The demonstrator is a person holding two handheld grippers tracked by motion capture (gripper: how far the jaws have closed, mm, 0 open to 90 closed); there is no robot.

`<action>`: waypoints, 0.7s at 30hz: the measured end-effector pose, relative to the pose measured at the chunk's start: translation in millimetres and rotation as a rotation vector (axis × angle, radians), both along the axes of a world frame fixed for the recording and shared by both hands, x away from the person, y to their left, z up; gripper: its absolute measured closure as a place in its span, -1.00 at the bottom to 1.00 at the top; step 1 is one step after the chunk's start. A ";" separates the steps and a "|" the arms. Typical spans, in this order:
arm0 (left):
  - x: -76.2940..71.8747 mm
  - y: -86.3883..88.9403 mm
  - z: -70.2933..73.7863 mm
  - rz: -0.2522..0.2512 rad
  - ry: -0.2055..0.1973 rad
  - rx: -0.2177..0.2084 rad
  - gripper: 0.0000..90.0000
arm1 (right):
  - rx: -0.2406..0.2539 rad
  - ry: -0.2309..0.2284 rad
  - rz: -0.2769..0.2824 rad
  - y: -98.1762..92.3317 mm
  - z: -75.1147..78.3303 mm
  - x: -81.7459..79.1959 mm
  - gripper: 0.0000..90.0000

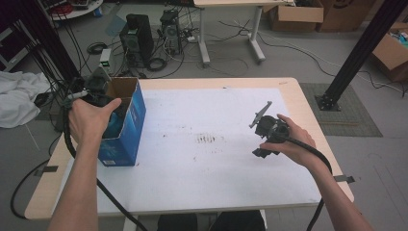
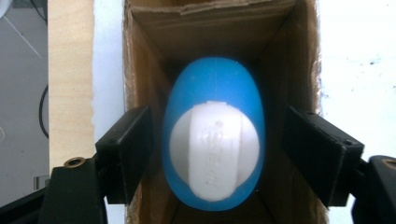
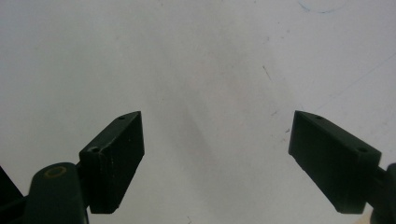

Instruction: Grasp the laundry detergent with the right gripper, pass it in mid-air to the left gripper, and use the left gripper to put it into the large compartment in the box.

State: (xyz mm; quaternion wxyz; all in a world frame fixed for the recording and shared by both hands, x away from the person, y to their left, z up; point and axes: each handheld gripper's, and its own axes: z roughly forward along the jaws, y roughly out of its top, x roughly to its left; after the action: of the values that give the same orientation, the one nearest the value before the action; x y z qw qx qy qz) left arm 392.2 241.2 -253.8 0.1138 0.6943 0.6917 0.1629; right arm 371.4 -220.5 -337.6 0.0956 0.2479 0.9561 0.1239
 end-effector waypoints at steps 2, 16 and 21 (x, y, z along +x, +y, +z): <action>0.0 -0.7 1.7 -0.002 -0.003 0.002 -0.50 | -0.002 0.001 -0.001 0.0 0.2 0.0 -0.59; 2.3 -8.2 39.9 -0.036 -0.013 0.002 -0.61 | -0.005 0.004 -0.004 -1.9 0.1 0.0 -0.59; 1.9 -11.9 58.7 -0.048 -0.020 0.013 -0.61 | -0.006 0.007 -0.003 -0.5 -0.1 -0.2 -0.59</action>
State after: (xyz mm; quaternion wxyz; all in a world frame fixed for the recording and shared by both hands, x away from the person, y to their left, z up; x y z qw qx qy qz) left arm 394.1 229.3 -195.1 0.1201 0.7098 0.6725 0.1714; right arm 371.1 -221.0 -337.7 0.0932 0.2494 0.9564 0.1199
